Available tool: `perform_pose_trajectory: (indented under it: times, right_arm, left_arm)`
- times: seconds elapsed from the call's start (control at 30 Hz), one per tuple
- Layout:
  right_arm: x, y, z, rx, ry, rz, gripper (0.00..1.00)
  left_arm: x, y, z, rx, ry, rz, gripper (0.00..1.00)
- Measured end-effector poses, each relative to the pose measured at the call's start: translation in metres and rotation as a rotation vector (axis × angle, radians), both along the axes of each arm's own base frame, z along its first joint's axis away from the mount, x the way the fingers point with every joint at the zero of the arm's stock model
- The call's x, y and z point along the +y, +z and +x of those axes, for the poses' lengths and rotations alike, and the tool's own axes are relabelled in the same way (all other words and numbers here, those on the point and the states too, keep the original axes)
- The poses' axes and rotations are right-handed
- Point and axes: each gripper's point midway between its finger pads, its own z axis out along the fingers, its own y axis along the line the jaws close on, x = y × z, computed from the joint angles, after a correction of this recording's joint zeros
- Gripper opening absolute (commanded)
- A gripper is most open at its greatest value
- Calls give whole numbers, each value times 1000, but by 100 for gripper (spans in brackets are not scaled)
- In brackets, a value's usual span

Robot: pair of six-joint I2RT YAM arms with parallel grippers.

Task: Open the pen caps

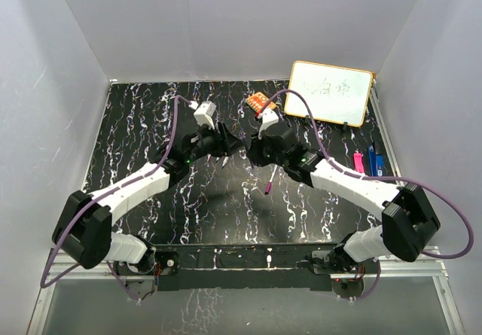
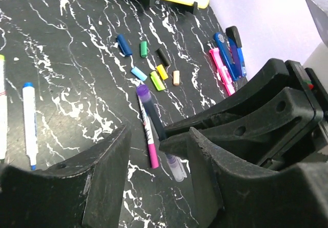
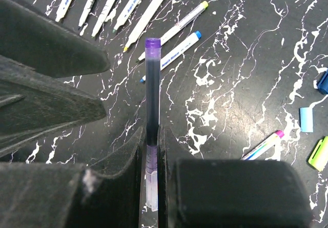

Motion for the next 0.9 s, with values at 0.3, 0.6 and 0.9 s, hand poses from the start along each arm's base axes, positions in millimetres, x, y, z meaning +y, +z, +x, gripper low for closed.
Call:
perform_pose_trajectory:
  times: [0.3,0.6,0.9]
  right_arm:
    - [-1,13,-7,-38,33,29,0]
    - [4,29,-9,-81,64,72,0]
    - [7,30,-11,-85,83,85,0]
  left_arm:
    - [-17,-13,0,44,-62,-49,47]
    - [-25,-1,2,31,-75,-114,47]
    - [-34,2,1,43,-106,-170,38]
